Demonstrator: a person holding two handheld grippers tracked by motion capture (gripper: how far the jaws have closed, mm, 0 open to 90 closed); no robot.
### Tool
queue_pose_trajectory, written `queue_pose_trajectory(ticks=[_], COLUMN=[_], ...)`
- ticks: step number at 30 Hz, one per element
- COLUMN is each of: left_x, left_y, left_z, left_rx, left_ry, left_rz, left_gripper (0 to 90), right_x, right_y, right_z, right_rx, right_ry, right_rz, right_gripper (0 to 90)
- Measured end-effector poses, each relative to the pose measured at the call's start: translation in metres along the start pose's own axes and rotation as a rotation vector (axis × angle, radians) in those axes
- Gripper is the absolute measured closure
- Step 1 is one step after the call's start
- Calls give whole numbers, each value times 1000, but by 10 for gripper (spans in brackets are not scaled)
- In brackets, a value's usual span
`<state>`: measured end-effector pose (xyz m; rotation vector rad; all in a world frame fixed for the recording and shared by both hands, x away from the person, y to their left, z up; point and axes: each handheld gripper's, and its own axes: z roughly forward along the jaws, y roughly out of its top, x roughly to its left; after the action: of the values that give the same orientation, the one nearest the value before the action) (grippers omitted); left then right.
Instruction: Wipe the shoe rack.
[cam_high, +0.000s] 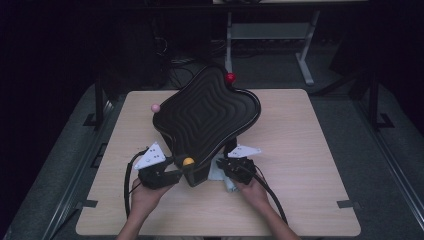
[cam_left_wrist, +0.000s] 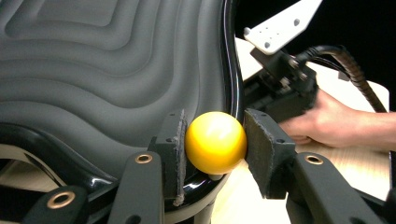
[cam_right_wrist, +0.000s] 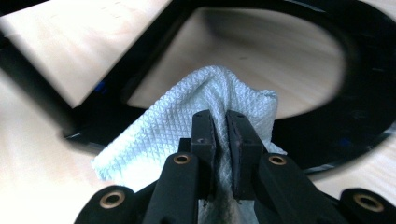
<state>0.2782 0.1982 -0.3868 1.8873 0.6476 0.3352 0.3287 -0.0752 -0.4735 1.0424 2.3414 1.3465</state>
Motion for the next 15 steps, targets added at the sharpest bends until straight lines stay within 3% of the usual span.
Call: queue_pose_trajectory(ticks=[2, 3, 5, 6, 8, 12, 13, 15], left_x=[1, 1, 1, 1, 1, 2, 3, 2], left_y=[0, -1, -1, 0, -1, -1, -1, -1], left_z=[-1, -1, -1, -1, -1, -2, -3, -3], left_rx=[0, -1, 0, 1, 0, 0, -2, 0], left_ry=[-3, -2, 0, -2, -3, -2, -3, 0], left_rz=[-2, -4, -2, -3, -2, -4, -7, -5], left_gripper=[601, 601, 601, 601, 601, 601, 601, 601], right_x=[4, 7, 5, -7, -14, -3, 4, 1], right_y=[0, 2, 2, 1, -1, 0, 1, 1], right_z=[1, 1, 0, -2, -4, -3, -2, -2], right_rx=[6, 17, 16, 6, 0, 11, 24, 24], right_ry=[14, 11, 9, -10, -20, -3, -4, 1], right_rz=[-20, -70, -57, -21, 23, -13, -69, -58], right_gripper=[819, 818, 818, 818, 819, 818, 817, 817])
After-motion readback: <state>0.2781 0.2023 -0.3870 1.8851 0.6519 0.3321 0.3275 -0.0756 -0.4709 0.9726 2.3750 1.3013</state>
